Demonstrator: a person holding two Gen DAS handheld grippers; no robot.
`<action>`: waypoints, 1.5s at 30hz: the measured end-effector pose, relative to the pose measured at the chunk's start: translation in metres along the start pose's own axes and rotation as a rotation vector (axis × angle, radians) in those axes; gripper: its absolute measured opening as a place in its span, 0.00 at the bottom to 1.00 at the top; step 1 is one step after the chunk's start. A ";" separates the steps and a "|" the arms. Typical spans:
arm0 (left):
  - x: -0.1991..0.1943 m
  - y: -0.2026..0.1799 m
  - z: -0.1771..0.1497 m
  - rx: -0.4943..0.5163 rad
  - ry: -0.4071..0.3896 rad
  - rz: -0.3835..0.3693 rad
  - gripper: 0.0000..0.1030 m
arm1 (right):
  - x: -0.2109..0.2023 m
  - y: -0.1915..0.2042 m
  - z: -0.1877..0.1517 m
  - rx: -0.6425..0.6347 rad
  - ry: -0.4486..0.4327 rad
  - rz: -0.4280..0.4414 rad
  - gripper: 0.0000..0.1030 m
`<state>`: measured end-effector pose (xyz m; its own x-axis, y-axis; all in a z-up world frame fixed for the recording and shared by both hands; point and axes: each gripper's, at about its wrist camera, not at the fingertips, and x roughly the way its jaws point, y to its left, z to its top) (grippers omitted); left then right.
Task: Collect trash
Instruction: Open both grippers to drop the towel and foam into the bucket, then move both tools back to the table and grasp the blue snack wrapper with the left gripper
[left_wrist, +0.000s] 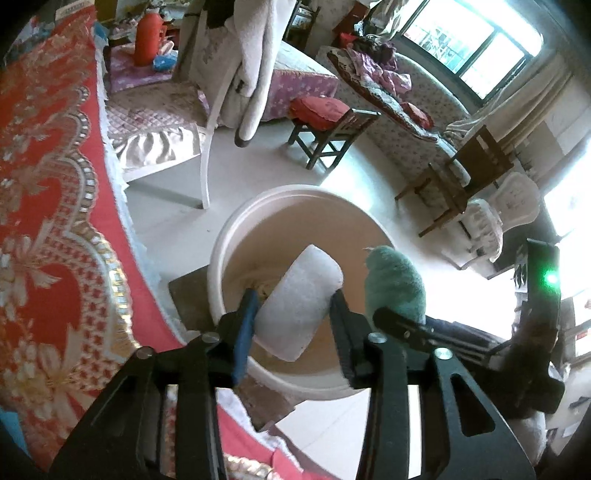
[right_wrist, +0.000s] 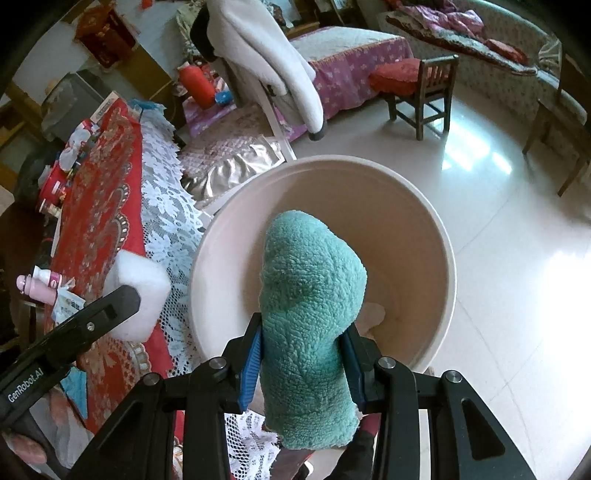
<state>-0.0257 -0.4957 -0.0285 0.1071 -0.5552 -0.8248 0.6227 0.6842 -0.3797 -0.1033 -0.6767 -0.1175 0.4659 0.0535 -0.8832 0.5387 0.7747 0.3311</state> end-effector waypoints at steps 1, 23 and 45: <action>0.003 -0.001 0.001 -0.005 0.003 -0.006 0.41 | 0.001 -0.002 0.000 0.005 0.003 0.001 0.44; -0.021 0.016 -0.011 -0.008 -0.032 0.057 0.55 | 0.006 0.017 -0.011 -0.018 0.026 -0.006 0.51; -0.116 0.106 -0.047 -0.137 -0.160 0.225 0.55 | 0.008 0.137 -0.026 -0.221 0.005 0.077 0.58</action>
<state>-0.0082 -0.3366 0.0070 0.3579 -0.4428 -0.8221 0.4602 0.8497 -0.2573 -0.0441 -0.5535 -0.0876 0.4962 0.1203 -0.8598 0.3344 0.8875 0.3171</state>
